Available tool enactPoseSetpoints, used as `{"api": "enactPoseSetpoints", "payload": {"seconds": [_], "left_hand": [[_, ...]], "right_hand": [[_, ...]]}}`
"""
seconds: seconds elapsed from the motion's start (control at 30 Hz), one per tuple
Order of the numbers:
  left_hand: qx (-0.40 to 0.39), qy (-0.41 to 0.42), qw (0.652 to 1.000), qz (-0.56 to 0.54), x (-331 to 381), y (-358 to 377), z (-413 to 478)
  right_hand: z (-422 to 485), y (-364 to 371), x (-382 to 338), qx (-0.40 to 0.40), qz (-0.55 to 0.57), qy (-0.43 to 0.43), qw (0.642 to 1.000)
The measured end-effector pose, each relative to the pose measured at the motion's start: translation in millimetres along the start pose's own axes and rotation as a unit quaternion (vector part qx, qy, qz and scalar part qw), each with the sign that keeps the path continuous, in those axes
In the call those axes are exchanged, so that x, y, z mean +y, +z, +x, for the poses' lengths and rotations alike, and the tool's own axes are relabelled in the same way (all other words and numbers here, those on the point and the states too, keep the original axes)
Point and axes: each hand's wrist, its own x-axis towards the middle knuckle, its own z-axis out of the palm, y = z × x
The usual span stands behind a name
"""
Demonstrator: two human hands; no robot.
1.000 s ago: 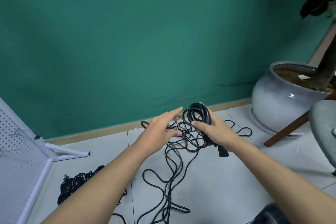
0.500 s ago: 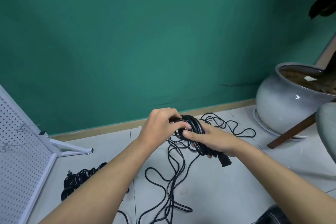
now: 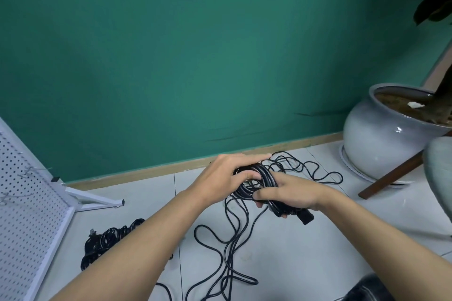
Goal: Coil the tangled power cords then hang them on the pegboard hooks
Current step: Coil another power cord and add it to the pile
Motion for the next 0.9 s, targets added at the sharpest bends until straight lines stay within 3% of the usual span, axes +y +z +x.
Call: {"api": "enactPoseSetpoints", "payload": {"seconds": [0.3, 0.5, 0.6, 0.7, 0.9], "left_hand": [[-0.072, -0.061, 0.995, -0.025, -9.2, -5.2, -3.7], [-0.077, -0.084, 0.993, -0.018, -9.5, -17.7, -1.2], [-0.073, -0.101, 0.992, -0.004, -10.2, -21.4, -2.8], [-0.002, -0.101, 0.994, 0.042, -12.6, -30.1, -1.9], [-0.007, -0.098, 0.995, -0.033, 6.5, -37.2, 8.2]], "right_hand": [[-1.7, 6.5, 4.6, 0.026, -0.042, 0.018, 0.999], [2.2, 4.2, 8.3, 0.036, -0.054, -0.025, 0.998], [4.1, 0.6, 11.3, 0.023, -0.054, -0.054, 0.997], [5.0, -2.0, 16.9, 0.001, -0.048, -0.049, 0.998], [2.4, -3.2, 10.7, -0.087, -0.005, -0.021, 0.996]]}}
